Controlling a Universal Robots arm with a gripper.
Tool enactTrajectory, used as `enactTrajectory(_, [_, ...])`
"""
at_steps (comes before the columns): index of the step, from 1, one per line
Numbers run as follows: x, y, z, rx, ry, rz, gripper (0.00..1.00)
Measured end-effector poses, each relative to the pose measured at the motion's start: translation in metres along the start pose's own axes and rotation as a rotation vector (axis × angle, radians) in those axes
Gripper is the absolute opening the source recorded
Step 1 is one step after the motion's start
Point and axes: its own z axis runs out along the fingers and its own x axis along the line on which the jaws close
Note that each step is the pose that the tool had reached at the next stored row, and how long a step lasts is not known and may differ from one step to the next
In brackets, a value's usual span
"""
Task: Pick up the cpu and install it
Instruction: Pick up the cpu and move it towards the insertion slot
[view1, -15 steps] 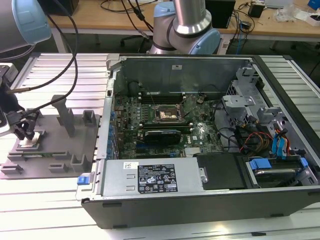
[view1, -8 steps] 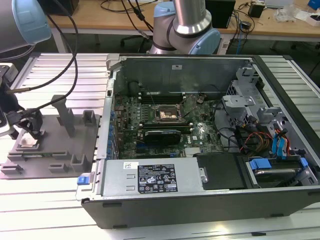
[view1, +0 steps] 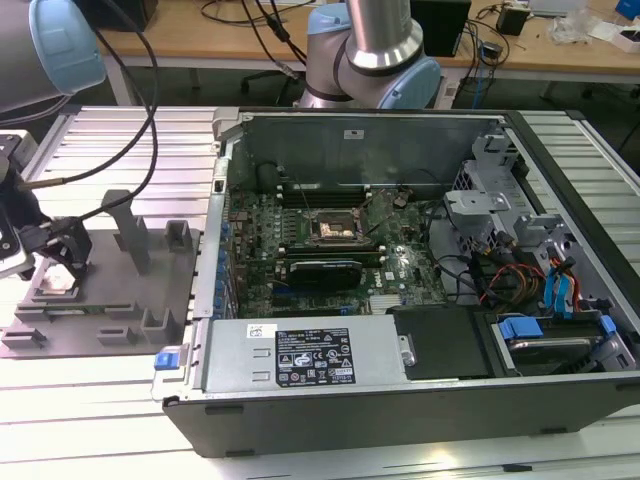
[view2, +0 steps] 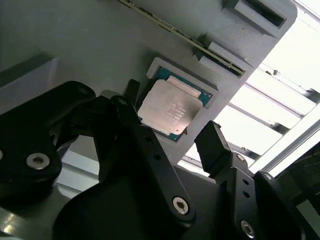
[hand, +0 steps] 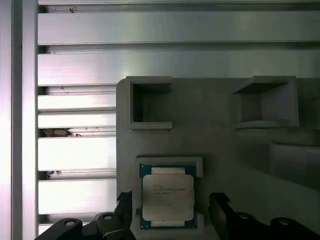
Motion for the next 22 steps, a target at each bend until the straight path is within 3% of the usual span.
enactTrajectory(13, [0.0004, 0.004, 0.0129, 0.0021, 0.0001, 0.0, 0.72])
enactTrajectory(17, [0.0004, 0.0039, 0.0141, 0.0093, -0.0001, 0.0, 0.72])
enactTrajectory(22, [0.0004, 0.0039, 0.0143, 0.0093, -0.0001, 0.0, 0.72])
